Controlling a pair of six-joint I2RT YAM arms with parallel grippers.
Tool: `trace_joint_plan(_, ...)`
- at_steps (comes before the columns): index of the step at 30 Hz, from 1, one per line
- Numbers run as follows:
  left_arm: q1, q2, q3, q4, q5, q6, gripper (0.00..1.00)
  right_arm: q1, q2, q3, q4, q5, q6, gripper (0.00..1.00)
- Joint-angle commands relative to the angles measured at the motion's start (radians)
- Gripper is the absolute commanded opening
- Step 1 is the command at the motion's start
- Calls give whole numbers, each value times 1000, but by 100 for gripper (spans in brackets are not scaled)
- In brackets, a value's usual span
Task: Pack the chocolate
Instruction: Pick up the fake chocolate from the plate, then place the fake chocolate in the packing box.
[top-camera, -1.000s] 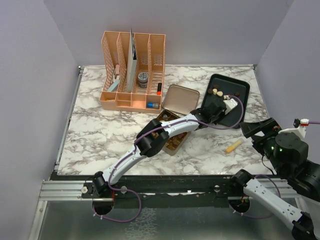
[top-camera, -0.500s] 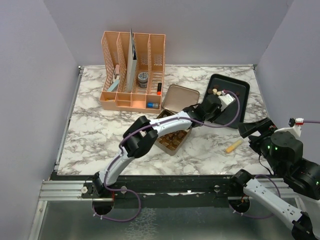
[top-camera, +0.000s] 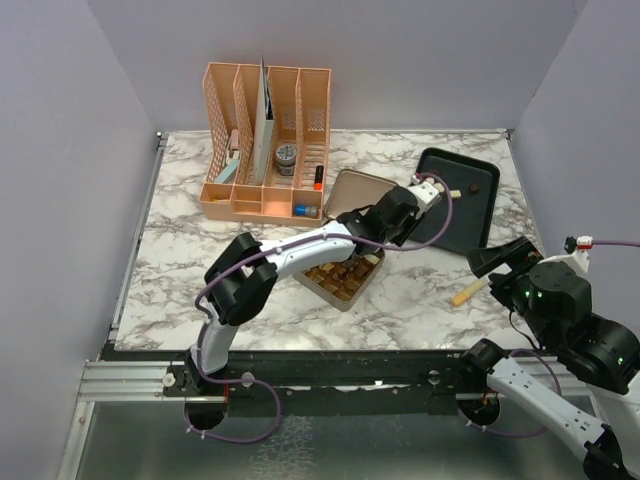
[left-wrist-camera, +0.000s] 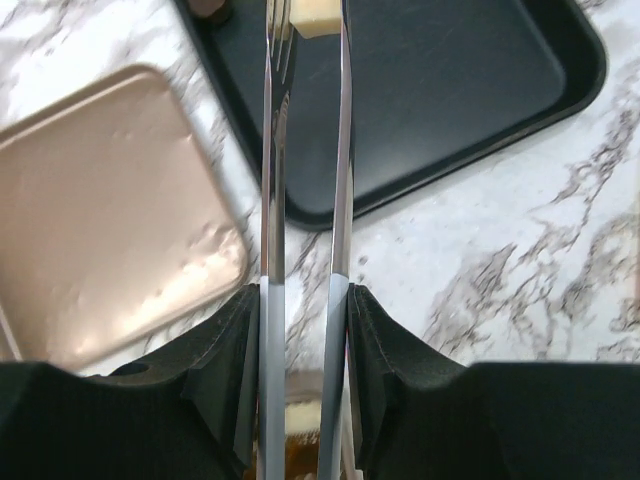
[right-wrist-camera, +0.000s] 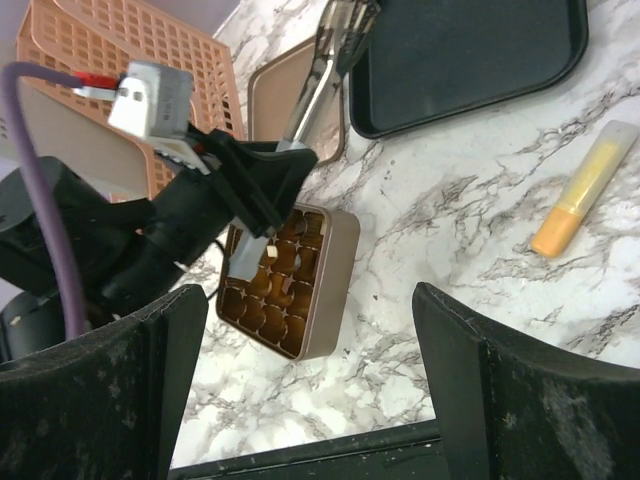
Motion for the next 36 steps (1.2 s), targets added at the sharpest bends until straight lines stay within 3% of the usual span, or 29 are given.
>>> trace_joint_plan(1, 54, -142, -44, -76, -19, -97, 29, -3, 5, -32, 47, -27, 6, 88)
trace_joint_plan(9, 127, -324, -128, -271, -1, -171, 29, -3, 45, -68, 74, -49, -5, 88)
trace_joint_plan(19, 128, -561, -280, -474, 28, -222, 31, -3, 120, -96, 92, -72, -11, 89)
trace_joint_plan(36, 128, -713, -305, -766, 194, -291, 34, -3, 189, -151, 170, -114, -9, 89)
